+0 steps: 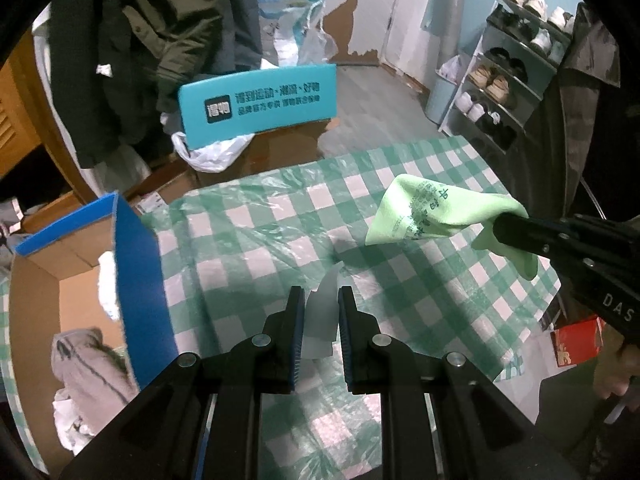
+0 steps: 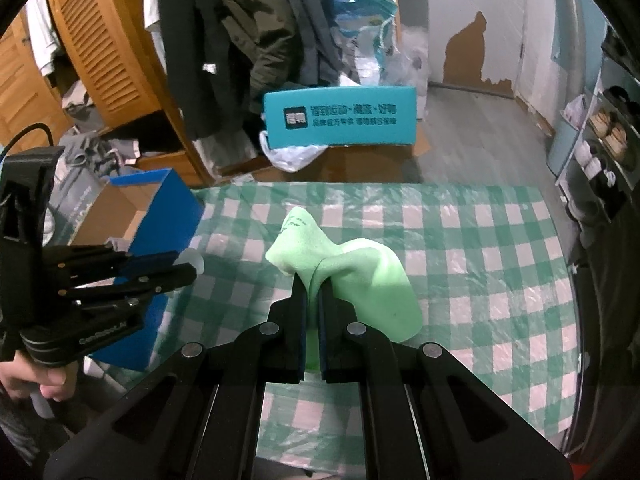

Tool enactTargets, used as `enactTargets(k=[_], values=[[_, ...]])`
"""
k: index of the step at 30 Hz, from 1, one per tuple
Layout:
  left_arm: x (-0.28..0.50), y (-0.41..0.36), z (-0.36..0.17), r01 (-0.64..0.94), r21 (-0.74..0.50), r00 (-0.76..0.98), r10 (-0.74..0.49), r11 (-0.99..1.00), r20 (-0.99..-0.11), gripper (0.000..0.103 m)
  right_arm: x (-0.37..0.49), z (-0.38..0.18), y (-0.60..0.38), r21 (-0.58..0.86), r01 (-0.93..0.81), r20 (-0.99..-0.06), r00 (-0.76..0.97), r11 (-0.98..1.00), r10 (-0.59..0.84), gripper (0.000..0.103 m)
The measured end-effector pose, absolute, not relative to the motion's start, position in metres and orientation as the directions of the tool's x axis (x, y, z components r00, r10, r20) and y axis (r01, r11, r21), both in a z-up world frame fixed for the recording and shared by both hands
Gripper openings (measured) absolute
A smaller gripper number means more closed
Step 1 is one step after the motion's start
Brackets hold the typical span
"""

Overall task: Organize soft objects
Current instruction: 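Carry the pale green cloth with the right gripper over the shoebox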

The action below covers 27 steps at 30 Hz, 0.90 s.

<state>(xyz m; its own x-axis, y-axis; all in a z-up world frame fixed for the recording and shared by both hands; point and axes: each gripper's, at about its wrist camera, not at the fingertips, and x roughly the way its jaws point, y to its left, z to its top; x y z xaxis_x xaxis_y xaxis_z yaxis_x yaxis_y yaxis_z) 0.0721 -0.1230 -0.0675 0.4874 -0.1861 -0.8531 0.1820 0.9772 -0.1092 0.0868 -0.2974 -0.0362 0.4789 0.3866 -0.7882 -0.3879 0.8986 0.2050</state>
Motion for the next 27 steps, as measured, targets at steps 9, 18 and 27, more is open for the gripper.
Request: enactTargets(k=[9, 18, 27], values=[[0.057, -0.089, -0.050, 0.131, -0.109, 0.519, -0.161, 0.985, -0.839, 0.016, 0.082, -0.021, -0.269, 0.205, -0.435, -0.772, 0.479, 0.877, 0.418, 0.004], [0.047, -0.052, -0.044, 0.068, -0.115, 0.534, -0.133, 0.991, -0.835, 0.017, 0.081, -0.010, -0.236, 0.210, -0.483, -0.758, 0.468, 0.850, 0.454, 0.004], [0.037, -0.018, -0.043, 0.014, -0.127, 0.541, -0.114, 0.992, -0.833, 0.017, 0.079, -0.003, -0.196, 0.195, -0.537, -0.756, 0.451, 0.821, 0.475, 0.004]])
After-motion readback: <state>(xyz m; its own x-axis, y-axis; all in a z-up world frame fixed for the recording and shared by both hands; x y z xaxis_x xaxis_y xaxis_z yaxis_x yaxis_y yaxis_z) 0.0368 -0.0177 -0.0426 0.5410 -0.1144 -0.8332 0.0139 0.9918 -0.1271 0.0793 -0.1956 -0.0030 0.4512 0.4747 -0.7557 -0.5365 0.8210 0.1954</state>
